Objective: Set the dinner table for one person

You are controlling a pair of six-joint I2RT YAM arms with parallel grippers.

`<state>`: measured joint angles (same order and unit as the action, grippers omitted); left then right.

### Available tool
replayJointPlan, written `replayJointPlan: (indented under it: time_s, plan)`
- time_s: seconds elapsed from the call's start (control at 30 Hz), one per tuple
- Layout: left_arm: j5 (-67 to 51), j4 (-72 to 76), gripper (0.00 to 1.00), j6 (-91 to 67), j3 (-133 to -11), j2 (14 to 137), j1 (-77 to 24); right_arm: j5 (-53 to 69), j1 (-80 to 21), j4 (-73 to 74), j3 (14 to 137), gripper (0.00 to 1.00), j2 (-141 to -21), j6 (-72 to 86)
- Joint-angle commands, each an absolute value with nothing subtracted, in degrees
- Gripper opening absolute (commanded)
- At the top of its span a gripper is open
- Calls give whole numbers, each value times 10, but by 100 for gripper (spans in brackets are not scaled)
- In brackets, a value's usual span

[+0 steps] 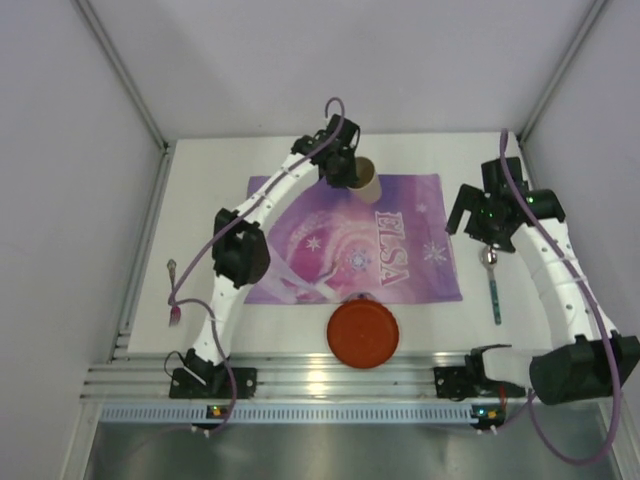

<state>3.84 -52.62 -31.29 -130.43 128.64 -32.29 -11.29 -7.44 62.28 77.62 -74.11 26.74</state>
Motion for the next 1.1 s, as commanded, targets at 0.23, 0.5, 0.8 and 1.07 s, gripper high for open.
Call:
replayJointPlan:
  time_s: [0.23, 0.5, 0.8, 1.07]
  plan:
    - [-46, -208, 0, -392, -1404, 1442, -394, -46, -90, 721, 631, 99, -562, 288]
    - [58, -237, 0, -352, -1460, 1483, -417, -69, -90, 787, 628, 99, -498, 291]
    - [141, -276, 10, -207, -1461, 1421, -438, -44, -90, 769, 631, 99, -519, 272]
    - [88, -337, 24, -182, -1468, 1404, -433, -18, -90, 738, 614, 99, -524, 264]
